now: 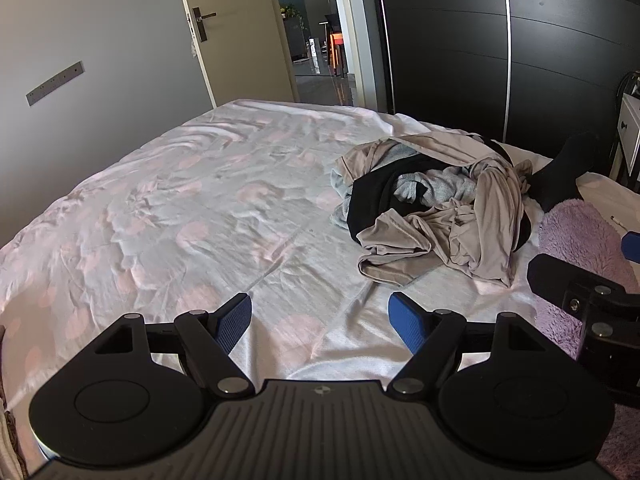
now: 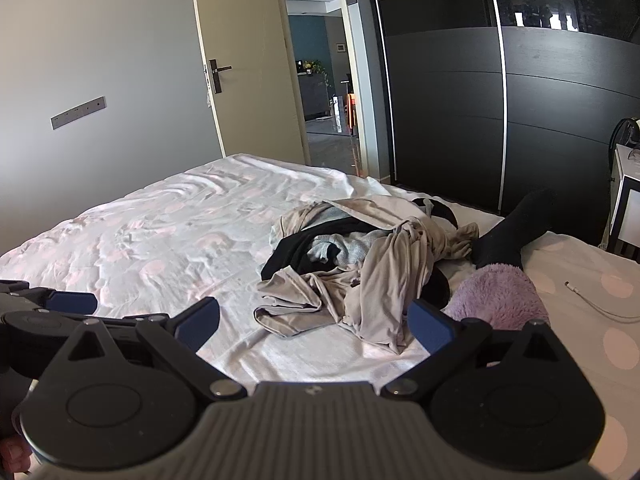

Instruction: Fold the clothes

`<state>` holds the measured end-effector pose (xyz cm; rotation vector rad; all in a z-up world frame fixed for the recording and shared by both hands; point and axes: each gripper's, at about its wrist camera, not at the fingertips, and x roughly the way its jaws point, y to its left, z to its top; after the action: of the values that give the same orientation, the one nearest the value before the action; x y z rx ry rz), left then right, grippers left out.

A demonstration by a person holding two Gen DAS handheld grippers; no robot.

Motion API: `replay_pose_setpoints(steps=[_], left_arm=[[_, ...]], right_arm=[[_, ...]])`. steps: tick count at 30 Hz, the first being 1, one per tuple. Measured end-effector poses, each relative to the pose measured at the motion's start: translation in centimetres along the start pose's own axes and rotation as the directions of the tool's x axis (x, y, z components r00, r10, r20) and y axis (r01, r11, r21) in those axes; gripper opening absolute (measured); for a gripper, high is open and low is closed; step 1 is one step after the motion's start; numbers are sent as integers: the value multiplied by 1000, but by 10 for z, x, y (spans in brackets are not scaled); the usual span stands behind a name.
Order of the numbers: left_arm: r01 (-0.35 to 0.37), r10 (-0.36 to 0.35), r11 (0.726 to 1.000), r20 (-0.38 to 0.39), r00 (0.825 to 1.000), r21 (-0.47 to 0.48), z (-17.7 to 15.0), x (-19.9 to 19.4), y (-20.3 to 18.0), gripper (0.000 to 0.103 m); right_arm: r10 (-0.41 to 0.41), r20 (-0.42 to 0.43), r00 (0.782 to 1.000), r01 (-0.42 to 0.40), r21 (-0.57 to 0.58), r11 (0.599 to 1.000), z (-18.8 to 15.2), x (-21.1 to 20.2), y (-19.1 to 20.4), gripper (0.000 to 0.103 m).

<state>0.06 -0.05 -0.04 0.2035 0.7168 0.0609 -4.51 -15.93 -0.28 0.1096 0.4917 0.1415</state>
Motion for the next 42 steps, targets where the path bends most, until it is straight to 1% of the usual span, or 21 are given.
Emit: replay_pose_setpoints(steps=[3,6,8,11,18,42], left_arm=[[-9,9,1000,-4,1000,6,1,2,-3,75],[-1,1,1000,-1,1000,-14,-1,0,-2,75],[9,-9,1000,-4,1000,-21,-1,0,2,75],[12,-12,1000,-11,1000,-24,0,0,2,75],[15,-15,999,-18,1000,-31,0,2,2,75],[18,-19,999,-28,999,-39,-2,1,3,75]], right_arm=[[-1,-2,1000,1,-1,1000,0,0,3,101],[7,2,1000,-7,5,1000,0,-1,3,101],[12,-20,1000,-12,13,1000,0,8,0,101],[18,-11,1000,-17,17,1000,-1,2,-2,101],[16,-31,999,-15,24,1000,-2,3,-2,101],[13,-36,999,-13,13,1000,-3,6,0,101]])
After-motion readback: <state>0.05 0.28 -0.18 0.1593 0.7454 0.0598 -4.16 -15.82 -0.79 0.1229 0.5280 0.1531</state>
